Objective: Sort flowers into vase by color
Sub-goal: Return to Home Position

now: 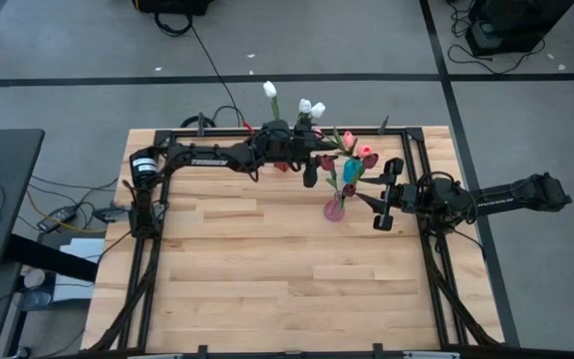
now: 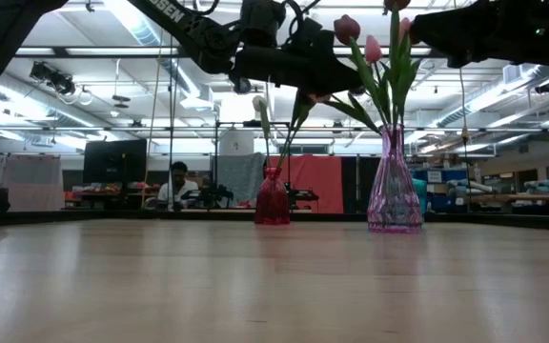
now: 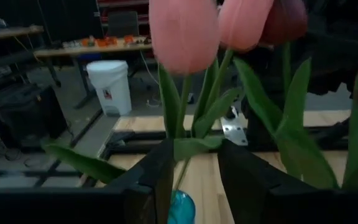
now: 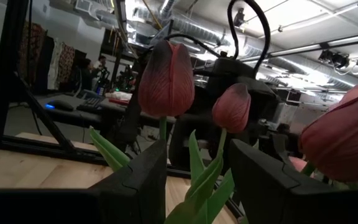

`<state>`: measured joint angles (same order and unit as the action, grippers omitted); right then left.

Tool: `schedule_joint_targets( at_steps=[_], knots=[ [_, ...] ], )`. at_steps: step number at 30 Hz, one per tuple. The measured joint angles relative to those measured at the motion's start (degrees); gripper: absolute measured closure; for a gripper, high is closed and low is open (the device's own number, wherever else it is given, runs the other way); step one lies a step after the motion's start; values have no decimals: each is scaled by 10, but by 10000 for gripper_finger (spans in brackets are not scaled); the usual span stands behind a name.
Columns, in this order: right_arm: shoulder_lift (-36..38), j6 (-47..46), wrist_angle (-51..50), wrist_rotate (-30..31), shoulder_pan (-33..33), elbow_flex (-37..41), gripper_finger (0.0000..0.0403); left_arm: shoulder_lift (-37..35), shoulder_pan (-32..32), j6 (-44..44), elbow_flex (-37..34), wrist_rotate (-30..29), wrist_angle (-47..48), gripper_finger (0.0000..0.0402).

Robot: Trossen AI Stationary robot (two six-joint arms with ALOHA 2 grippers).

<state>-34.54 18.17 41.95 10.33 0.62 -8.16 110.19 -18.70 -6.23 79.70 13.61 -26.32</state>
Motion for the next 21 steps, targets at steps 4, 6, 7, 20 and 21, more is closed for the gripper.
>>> schedule_joint_targets(
  at_steps=[4, 6, 7, 20, 21],
  knots=[
    [2, 0, 0, 5, 1, 0, 218, -30, -1, -15, 0, 0, 38, 270],
    [6, 0, -1, 6, 2, 0, 218, -47, -1, -24, 0, -1, 66, 270],
    [9, 0, 0, 5, 2, 0, 218, -55, -1, -24, 0, -1, 82, 270],
    [35, -3, -17, 6, 21, 0, 218, -90, 20, -55, 0, -62, 142, 270],
    [38, -2, -20, 6, 22, 0, 218, -90, 22, -56, 0, -66, 142, 270]
  ],
)
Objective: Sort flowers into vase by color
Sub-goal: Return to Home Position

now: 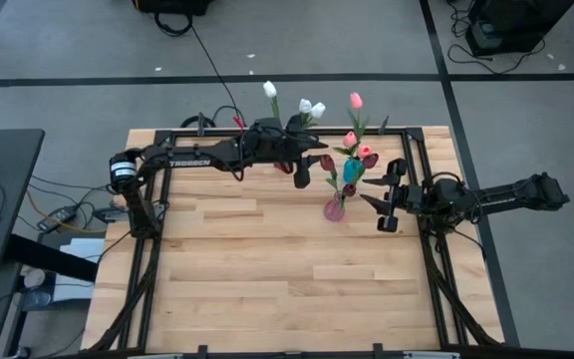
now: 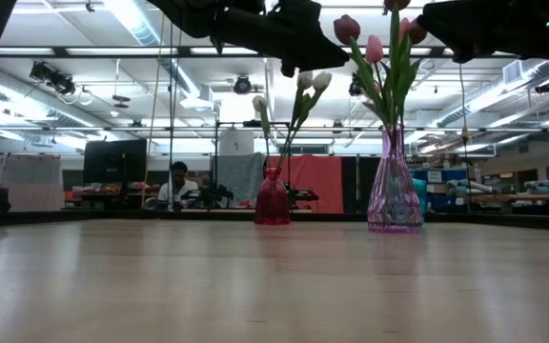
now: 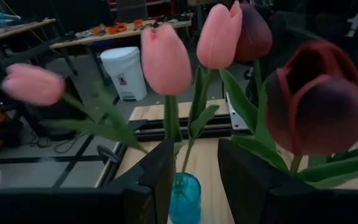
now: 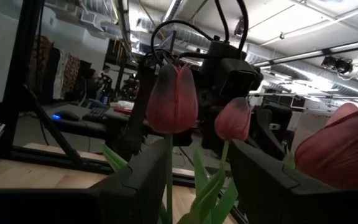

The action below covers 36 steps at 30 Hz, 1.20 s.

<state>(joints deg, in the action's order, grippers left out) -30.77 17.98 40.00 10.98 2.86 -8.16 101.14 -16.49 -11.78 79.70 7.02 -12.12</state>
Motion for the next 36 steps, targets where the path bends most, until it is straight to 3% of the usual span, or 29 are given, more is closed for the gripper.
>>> schedule_joint_targets(
  at_steps=[6, 13, 27, 36],
  knots=[
    [21, 1, -26, 10, 2, 0, 218, -1, 11, -2, -14, -8, -23, 270],
    [40, -2, -49, 9, 2, 0, 218, -40, 13, 12, -103, -14, -111, 270],
    [97, -4, -100, 46, 2, 0, 218, -230, 21, 70, -287, -67, -104, 270],
    [184, -84, -187, 55, 2, 0, 218, -358, 76, 97, -446, -157, -126, 270]
  ],
)
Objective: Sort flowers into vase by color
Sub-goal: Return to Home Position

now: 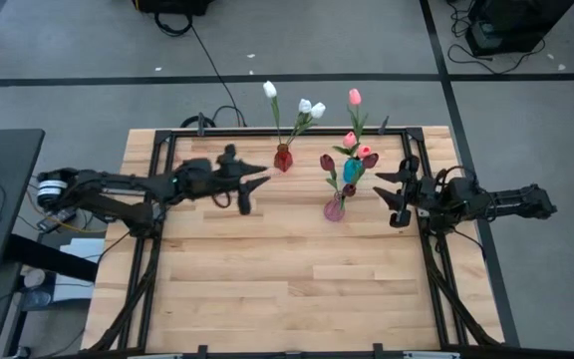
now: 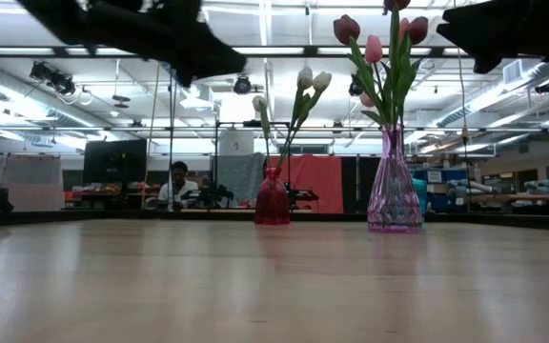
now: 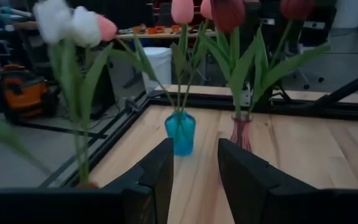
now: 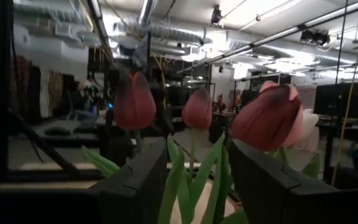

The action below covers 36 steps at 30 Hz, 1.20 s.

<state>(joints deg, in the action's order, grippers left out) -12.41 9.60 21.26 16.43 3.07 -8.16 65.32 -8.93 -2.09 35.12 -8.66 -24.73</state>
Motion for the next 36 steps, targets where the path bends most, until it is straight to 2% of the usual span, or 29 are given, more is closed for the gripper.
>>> schedule_joint_targets(
  at_steps=[3, 12, 23, 30, 36],
  knots=[
    [33, -10, -12, -4, 0, 0, 218, -53, 19, 0, -39, -26, -2, 270],
    [124, 7, -31, 2, 0, 0, 218, -195, 53, -49, -147, -28, -12, 270],
    [122, 21, -90, 53, 0, -2, 218, -381, 56, -4, -252, -23, 19, 270],
    [121, -11, -89, 51, 0, -2, 218, -447, 57, 17, -288, -3, 39, 270],
    [121, -34, -90, 50, 0, -2, 218, -483, 57, 27, -316, 43, 40, 270]
  ],
)
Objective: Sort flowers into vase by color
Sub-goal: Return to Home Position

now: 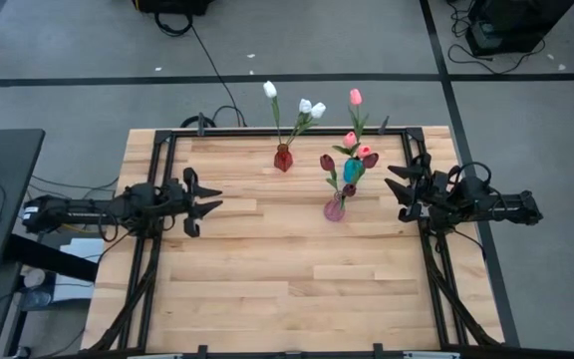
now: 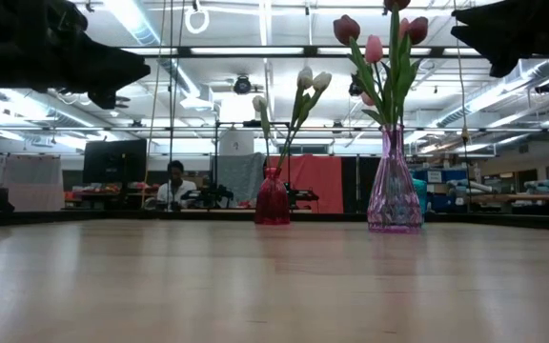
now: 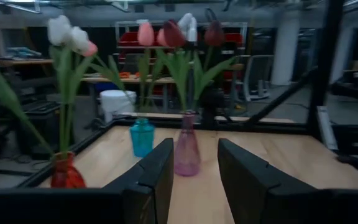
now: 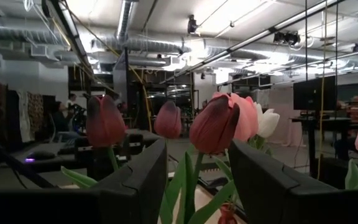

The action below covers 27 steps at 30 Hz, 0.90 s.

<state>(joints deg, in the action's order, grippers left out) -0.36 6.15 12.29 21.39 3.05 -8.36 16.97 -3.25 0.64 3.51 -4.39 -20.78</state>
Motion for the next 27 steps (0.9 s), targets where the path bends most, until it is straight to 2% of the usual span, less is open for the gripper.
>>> schedule_joint_targets(
  at_steps=[9, 14, 19, 27],
  knots=[
    [0, 0, 0, 0, 0, 0, 218, -22, 0, 14, -17, 72, 0, 270],
    [0, 0, 0, 0, 0, 0, 218, -22, 0, 29, -20, 78, 12, 270],
    [0, 0, 0, 0, 0, 0, 218, -22, 0, 42, -20, 113, 23, 270],
    [0, 0, 0, 0, 0, 0, 218, -21, -1, 41, -20, 98, 20, 270]
  ],
)
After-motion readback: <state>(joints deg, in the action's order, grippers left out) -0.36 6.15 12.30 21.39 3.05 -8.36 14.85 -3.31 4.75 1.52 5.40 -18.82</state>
